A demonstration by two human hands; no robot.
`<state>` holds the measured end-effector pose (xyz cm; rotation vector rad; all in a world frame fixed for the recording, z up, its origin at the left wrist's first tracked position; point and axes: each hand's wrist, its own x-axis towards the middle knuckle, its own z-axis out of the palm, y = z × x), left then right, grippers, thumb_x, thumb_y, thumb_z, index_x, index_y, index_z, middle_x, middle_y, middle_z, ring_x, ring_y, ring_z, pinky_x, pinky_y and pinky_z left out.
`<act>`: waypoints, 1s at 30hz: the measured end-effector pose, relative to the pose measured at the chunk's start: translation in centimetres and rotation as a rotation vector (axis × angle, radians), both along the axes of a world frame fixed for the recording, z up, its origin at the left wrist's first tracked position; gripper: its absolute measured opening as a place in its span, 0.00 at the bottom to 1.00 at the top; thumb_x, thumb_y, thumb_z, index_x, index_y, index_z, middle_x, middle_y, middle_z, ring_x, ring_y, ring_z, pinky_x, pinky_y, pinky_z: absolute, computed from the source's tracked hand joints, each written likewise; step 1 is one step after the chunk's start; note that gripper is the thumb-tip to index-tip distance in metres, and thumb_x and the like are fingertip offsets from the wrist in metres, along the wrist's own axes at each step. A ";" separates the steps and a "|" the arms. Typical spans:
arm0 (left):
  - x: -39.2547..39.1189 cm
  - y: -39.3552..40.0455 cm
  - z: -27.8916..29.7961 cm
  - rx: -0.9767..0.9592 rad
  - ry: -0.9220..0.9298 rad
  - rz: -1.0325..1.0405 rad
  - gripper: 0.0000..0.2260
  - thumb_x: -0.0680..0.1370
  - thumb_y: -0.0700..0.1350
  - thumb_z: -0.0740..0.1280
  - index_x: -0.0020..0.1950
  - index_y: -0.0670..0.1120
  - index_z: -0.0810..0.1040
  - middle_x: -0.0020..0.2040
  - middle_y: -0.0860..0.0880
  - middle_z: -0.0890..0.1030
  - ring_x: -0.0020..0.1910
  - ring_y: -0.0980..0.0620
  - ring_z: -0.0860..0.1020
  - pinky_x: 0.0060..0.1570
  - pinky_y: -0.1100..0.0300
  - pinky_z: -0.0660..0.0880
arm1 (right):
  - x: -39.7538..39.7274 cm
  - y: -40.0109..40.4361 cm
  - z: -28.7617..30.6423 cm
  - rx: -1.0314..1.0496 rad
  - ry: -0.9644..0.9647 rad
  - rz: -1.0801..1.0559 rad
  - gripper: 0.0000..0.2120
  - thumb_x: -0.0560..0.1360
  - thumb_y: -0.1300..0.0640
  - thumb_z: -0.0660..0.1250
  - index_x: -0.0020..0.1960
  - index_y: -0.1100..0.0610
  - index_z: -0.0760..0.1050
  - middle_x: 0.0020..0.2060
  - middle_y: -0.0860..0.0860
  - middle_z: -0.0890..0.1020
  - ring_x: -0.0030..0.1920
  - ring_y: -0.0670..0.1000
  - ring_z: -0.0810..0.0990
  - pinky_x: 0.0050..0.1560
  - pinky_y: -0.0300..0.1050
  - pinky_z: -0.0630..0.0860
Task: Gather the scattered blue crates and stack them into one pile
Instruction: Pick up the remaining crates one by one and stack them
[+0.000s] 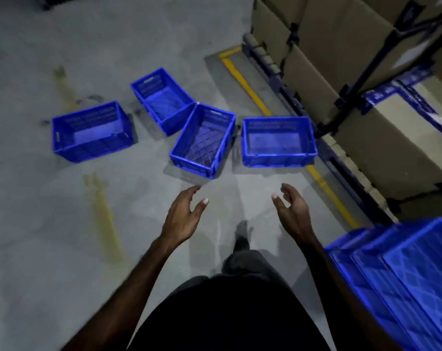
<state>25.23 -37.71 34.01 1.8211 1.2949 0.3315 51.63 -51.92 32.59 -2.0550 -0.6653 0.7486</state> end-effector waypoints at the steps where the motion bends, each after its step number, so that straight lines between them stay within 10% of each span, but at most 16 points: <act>1: 0.6 1.0 0.2 -0.003 0.010 0.019 0.23 0.81 0.58 0.67 0.75 0.52 0.72 0.71 0.52 0.75 0.64 0.51 0.77 0.65 0.47 0.75 | 0.9 1.7 0.0 -0.009 0.008 0.020 0.23 0.80 0.54 0.69 0.73 0.59 0.72 0.68 0.53 0.78 0.66 0.53 0.78 0.68 0.52 0.74; 16: 6.0 16.9 -3.1 -0.146 -0.057 0.325 0.23 0.81 0.55 0.68 0.74 0.51 0.72 0.72 0.51 0.76 0.63 0.49 0.78 0.65 0.50 0.75 | 9.1 25.4 -1.0 -0.144 -0.096 0.301 0.23 0.79 0.53 0.70 0.72 0.59 0.74 0.67 0.54 0.80 0.67 0.54 0.78 0.69 0.52 0.72; 30: 8.5 39.1 -9.9 -0.190 0.120 0.213 0.24 0.82 0.55 0.67 0.75 0.47 0.72 0.70 0.44 0.77 0.67 0.42 0.76 0.66 0.48 0.72 | 15.5 46.5 -6.3 -0.169 -0.142 0.312 0.41 0.69 0.30 0.65 0.69 0.61 0.75 0.64 0.60 0.81 0.64 0.61 0.80 0.65 0.64 0.75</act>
